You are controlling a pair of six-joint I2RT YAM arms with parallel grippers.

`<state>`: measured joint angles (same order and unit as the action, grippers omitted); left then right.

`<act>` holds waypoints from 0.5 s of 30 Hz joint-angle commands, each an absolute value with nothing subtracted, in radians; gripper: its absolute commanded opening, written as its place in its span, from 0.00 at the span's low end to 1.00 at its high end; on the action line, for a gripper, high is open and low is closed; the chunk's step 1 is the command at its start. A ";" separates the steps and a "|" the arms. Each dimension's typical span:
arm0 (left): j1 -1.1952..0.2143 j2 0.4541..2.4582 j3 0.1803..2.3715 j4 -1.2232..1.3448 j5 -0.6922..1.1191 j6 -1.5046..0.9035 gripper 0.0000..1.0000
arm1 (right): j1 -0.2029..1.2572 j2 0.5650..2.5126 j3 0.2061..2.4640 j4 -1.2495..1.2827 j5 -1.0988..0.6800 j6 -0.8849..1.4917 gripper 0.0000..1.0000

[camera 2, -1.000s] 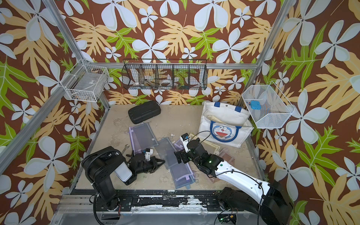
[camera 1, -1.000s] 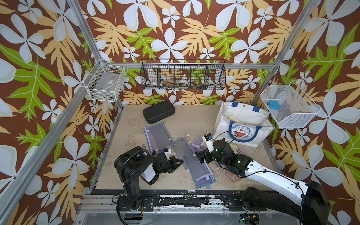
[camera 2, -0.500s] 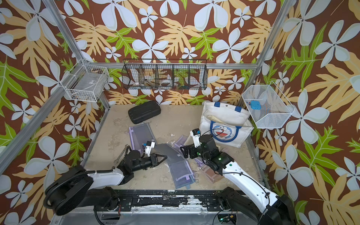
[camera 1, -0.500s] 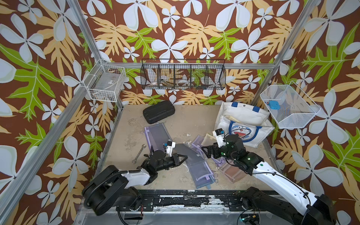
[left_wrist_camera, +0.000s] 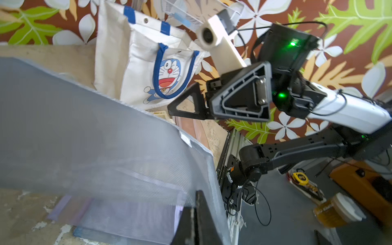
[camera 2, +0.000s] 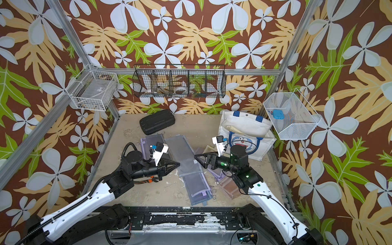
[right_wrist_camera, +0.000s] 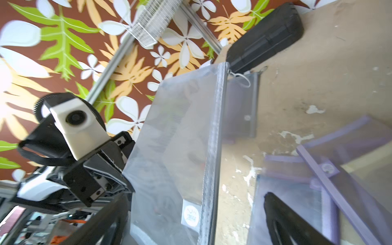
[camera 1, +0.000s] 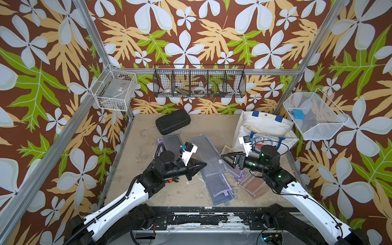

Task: Put the pencil pouch into the canvas bag
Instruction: Pick up the pencil case from the pencil case.

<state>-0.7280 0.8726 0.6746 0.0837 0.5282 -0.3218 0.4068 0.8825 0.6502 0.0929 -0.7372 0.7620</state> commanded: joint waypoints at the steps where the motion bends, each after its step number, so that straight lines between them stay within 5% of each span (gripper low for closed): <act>1: -0.734 0.814 0.674 0.044 0.594 -0.174 0.00 | 0.403 0.892 0.639 0.271 -0.875 0.884 1.00; 10: -0.746 0.798 0.674 0.056 0.660 -0.134 0.00 | 0.413 0.911 0.616 0.355 -0.986 0.900 1.00; 15: -0.763 0.819 0.670 0.069 0.682 -0.130 0.00 | 0.473 0.966 0.650 0.380 -0.965 0.876 0.91</act>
